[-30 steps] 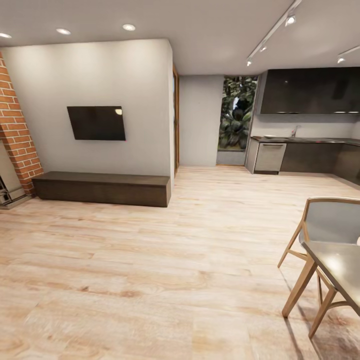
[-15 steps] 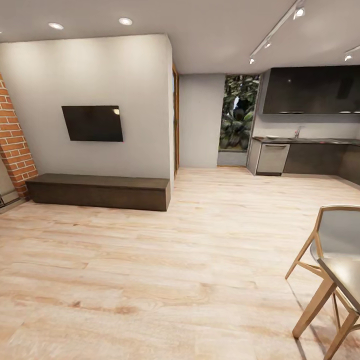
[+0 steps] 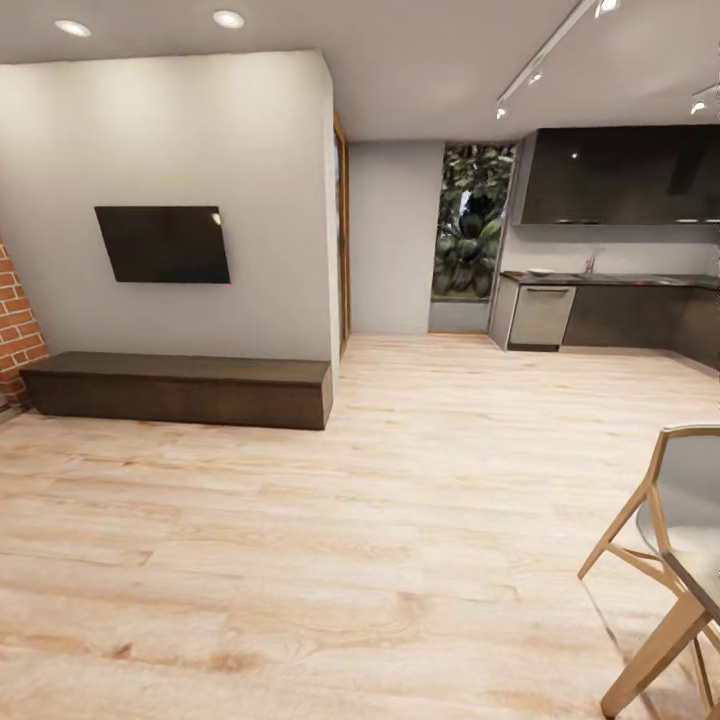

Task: In the kitchen, take the Vidalia onion out of the sink, dice it on the chopping board with the paring knife, put the diced onion into the bowl on the countertop, then place both the paring knife and the chopping board into the sink.

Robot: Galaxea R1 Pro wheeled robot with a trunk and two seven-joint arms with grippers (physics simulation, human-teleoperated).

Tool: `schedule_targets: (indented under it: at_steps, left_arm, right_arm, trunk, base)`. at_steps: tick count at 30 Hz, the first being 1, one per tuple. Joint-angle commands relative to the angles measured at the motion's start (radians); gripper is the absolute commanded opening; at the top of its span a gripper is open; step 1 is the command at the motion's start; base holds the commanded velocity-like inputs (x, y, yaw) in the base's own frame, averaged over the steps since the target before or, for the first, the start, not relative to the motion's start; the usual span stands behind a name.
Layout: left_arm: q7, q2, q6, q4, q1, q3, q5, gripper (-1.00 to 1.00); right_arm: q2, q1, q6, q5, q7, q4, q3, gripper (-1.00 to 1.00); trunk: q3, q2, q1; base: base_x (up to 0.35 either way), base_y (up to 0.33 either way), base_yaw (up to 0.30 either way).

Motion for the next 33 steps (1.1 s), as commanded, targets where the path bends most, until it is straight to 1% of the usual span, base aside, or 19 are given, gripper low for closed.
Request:
schedule_targets:
  at_steps: [1, 8, 18, 23, 33]
  left_arm:
    - [0.0, 0.0, -0.003, 0.0, 0.0, 0.001, 0.001, 1.0]
    - [0.001, 0.0, -0.003, 0.0, 0.0, 0.001, 0.001, 1.0]
    - [0.001, 0.0, -0.003, 0.0, 0.0, 0.001, 0.001, 1.0]
    - [0.001, 0.0, -0.003, 0.0, 0.0, 0.001, 0.001, 1.0]
    - [0.001, 0.0, -0.003, 0.0, 0.0, 0.001, 0.001, 1.0]
  right_arm:
    - [0.0, 0.0, -0.002, 0.001, -0.001, 0.0, -0.001, 1.0]
    - [0.0, 0.0, -0.002, 0.001, -0.001, 0.0, -0.001, 1.0]
    - [0.0, 0.0, -0.002, 0.0, -0.001, 0.0, -0.001, 1.0]
    - [0.001, 0.0, -0.002, 0.0, -0.001, 0.0, -0.001, 1.0]
    - [0.001, 0.0, -0.002, 0.001, -0.001, 0.0, -0.001, 1.0]
  trunk:
    - [-0.002, 0.0, 0.001]
    - [-0.009, 0.0, 0.001]
    - [-0.018, 0.0, 0.001]
    - [-0.019, 0.0, 0.001]
    - [-0.019, 0.0, 0.001]
  base:
    - [0.346, 0.0, -0.104]
    - [0.345, 0.0, -0.182]
    - [0.345, 0.0, -0.247]
    - [0.345, 0.0, -0.068]
    - [0.345, 0.0, -0.004]
